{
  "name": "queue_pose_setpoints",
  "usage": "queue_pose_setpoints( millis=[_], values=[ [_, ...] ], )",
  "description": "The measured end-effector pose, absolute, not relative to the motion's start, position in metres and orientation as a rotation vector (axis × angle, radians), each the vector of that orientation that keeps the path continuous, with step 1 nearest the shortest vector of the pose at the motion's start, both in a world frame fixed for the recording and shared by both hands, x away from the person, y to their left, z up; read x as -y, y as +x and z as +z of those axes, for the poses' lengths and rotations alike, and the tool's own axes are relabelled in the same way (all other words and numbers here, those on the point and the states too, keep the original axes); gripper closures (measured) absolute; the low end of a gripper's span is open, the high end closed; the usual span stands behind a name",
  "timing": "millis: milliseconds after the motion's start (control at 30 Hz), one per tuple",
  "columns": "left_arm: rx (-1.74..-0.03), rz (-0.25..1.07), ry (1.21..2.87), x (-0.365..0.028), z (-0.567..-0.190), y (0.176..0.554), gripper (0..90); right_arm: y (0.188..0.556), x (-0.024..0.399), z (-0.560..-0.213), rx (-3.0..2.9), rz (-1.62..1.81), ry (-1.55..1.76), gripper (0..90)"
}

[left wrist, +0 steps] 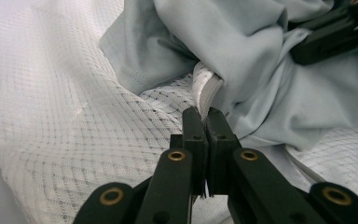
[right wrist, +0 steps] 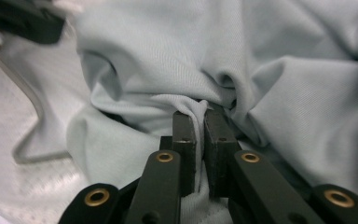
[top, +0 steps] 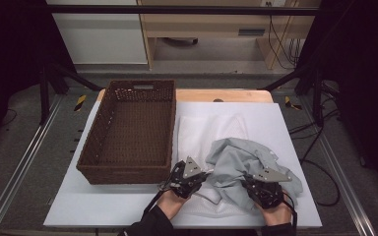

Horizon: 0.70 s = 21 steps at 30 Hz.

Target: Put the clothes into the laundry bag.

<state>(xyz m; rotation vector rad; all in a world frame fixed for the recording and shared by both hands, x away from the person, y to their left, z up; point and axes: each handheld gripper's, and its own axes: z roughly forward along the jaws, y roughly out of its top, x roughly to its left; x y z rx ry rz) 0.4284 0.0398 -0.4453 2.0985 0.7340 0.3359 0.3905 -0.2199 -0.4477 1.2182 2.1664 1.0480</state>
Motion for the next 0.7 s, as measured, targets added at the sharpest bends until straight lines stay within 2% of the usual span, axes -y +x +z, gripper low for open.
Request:
queue_pose_setpoints(
  millis=[200,333,600,700],
  values=[
    [-0.749,0.343,2.084,-0.040,-0.441,0.429,88.1,0.380,0.206,-0.422,-2.055,1.239,1.059,84.8],
    [-0.757,0.342,2.070,-0.042,-0.438,0.430,88.1,0.377,0.191,-0.419,-2.097,1.277,0.975,84.3],
    [-0.738,0.357,2.020,-0.043,-0.427,0.427,88.3,0.390,0.143,-0.449,-2.333,1.189,0.932,84.7],
    [-0.716,0.370,2.035,-0.041,-0.426,0.423,88.4,0.411,0.132,-0.469,-2.314,1.057,1.009,84.6]
  ],
)
